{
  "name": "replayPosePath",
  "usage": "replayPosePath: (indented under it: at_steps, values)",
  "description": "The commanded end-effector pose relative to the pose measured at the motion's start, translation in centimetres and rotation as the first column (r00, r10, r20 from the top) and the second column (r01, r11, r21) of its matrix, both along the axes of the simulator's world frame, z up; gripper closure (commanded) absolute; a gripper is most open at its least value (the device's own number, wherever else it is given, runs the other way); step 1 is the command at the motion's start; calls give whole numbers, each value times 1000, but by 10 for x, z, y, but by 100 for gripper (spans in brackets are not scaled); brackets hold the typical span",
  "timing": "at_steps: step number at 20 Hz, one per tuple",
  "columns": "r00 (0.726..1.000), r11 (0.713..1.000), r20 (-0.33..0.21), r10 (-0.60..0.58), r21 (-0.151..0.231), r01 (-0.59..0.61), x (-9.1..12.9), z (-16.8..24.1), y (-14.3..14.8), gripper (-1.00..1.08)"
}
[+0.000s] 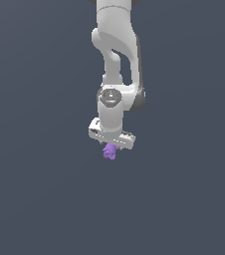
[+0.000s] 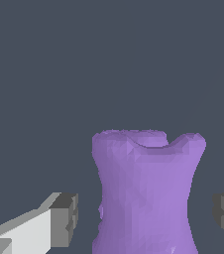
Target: Pick up the object and move it to a goal position.
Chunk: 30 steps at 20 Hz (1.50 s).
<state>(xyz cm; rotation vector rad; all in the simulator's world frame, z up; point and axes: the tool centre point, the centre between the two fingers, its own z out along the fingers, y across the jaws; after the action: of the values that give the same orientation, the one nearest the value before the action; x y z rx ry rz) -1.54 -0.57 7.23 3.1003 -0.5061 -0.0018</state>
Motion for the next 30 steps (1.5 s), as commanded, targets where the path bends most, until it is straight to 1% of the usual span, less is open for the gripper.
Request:
replayPosePath:
  at_steps: [1, 4, 5, 19, 24, 30]
  values:
    - [1000, 1000, 1, -1, 0, 1, 0, -8, 0, -92]
    - [1000, 1000, 1, -1, 0, 1, 1, -10, 0, -92]
    - [1000, 1000, 1, -1, 0, 1, 1, -10, 0, 108]
    - [1000, 1000, 3, -1, 0, 1, 4, -5, 4, 108]
    - [1000, 1000, 3, -1, 0, 1, 14, 8, 20, 108]
    - [1000, 1000, 3, -1, 0, 1, 35, 35, 51, 108]
